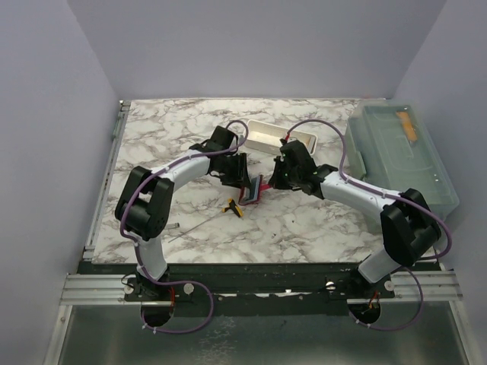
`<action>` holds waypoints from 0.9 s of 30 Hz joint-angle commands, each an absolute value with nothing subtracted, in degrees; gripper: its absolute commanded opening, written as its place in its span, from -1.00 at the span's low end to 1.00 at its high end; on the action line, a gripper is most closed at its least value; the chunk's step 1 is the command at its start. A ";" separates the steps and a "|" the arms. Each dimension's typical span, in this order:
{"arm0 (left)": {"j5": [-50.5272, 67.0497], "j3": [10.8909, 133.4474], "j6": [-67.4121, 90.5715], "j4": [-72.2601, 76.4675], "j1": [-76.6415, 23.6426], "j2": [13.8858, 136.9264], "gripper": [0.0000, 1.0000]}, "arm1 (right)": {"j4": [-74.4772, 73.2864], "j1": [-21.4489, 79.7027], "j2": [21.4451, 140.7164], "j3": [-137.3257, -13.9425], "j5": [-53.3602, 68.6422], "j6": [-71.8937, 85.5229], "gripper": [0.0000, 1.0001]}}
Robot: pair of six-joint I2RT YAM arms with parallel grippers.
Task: Put the credit cards into the card holder
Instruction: Open the card holder at the center of the board.
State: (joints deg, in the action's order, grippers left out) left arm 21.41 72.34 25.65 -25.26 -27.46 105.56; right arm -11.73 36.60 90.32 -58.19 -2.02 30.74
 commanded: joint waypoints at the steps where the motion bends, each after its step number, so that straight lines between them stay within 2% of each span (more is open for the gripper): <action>1: 16.47 73.38 23.48 -28.33 -26.44 106.22 -0.13 | -13.40 35.76 87.79 -57.35 -6.05 28.83 -0.99; 5: 13.25 73.22 22.53 -30.08 -25.77 105.61 -0.12 | -13.71 34.95 88.00 -57.08 -6.49 28.26 -0.99; 12: 9.16 73.84 20.37 -32.43 -25.49 103.35 0.45 | -12.18 34.63 86.92 -57.25 -2.21 26.76 -0.99; 16: 13.18 72.86 19.56 -29.78 -25.45 100.37 0.62 | -9.26 34.70 86.03 -57.17 3.30 25.62 -0.99; 20: 19.97 71.57 21.49 -25.23 -25.44 98.05 0.65 | -9.30 34.63 87.10 -58.13 4.46 25.66 -0.99; 23: 27.36 72.07 25.98 -21.12 -26.03 99.10 0.54 | -9.15 34.63 87.27 -58.12 4.82 25.90 -0.99; 27: 30.22 74.60 28.12 -20.83 -28.61 103.67 0.50 | -9.11 34.65 86.87 -58.43 5.05 26.10 -0.99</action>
State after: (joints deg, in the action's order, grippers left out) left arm 22.41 72.42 24.51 -23.99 -26.00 99.96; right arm -10.26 34.65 87.35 -57.80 3.29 26.87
